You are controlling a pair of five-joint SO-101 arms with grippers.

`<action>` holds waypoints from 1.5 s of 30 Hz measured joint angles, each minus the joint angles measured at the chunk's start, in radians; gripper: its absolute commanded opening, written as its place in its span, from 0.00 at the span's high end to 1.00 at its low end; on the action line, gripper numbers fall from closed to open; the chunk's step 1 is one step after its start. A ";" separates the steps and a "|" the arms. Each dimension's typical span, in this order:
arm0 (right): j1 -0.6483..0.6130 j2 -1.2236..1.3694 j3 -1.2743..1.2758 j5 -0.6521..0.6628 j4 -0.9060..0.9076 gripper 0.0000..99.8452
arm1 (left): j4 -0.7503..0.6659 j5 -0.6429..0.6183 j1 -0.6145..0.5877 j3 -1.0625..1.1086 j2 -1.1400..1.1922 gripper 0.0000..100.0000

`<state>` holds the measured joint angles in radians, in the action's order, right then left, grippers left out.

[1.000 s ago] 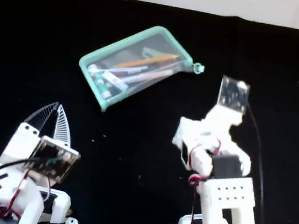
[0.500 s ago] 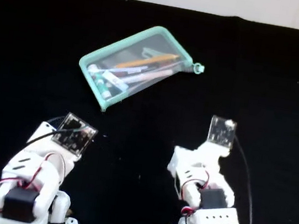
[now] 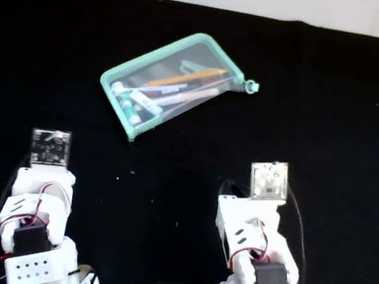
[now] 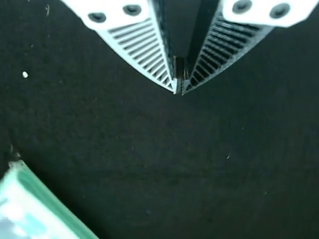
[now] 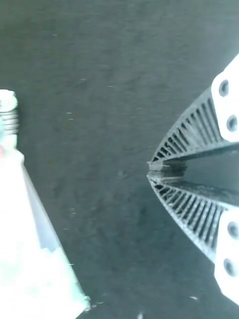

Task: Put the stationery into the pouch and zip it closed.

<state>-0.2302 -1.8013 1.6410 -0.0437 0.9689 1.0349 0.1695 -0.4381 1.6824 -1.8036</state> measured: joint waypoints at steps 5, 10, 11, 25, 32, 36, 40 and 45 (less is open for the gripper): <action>0.000 -0.015 0.002 0.005 0.169 0.99 | 0.048 -0.118 -0.009 0.000 0.000 0.99; 0.000 -0.015 0.002 0.006 0.229 0.99 | 0.140 -0.138 -0.009 0.000 0.000 0.99; 0.003 -0.015 0.002 0.006 0.247 0.99 | 0.160 -0.138 -0.009 0.000 0.000 0.99; 0.031 -0.015 0.002 0.006 0.270 0.99 | 0.298 -0.146 -0.009 0.000 0.000 0.99; 0.031 -0.015 0.002 0.006 0.270 0.99 | 0.298 -0.146 -0.009 0.000 0.000 0.99; 0.031 -0.015 0.002 0.006 0.270 0.99 | 0.298 -0.146 -0.009 0.000 0.000 0.99; 0.034 -0.015 0.002 0.006 0.270 0.99 | 0.298 -0.146 -0.009 0.000 0.000 0.99; 0.034 -0.015 0.002 0.006 0.270 0.99 | 0.298 -0.146 -0.009 0.002 0.000 0.99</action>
